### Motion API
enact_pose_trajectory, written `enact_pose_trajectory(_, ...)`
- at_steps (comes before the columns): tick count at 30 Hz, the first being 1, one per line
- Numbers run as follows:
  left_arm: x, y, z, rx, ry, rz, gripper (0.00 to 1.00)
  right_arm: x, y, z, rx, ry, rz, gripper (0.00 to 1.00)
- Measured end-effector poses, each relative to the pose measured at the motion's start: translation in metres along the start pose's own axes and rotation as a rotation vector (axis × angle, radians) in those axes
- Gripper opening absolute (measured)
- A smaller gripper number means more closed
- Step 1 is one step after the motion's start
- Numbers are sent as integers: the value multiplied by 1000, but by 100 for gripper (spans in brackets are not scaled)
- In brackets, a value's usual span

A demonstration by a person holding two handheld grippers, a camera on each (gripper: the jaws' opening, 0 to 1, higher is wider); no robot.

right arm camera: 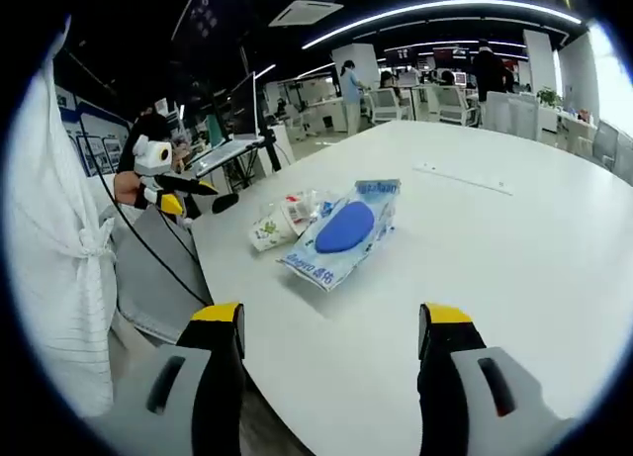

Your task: Arrange the tabletop items into an orderly group along one side of the table until the central work area is clear of visible clutter.

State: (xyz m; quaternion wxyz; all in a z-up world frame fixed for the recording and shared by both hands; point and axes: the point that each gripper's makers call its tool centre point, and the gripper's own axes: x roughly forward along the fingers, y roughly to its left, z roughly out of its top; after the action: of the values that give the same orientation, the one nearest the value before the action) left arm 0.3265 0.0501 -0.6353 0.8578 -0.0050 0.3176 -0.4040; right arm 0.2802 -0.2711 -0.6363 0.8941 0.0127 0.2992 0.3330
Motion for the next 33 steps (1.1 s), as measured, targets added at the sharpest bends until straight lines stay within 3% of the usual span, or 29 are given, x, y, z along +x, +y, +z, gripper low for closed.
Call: enact_pose_trajectory(33,2,-5,-7,-22,-5,5,87,7,-5,-11,-1,14,21,71)
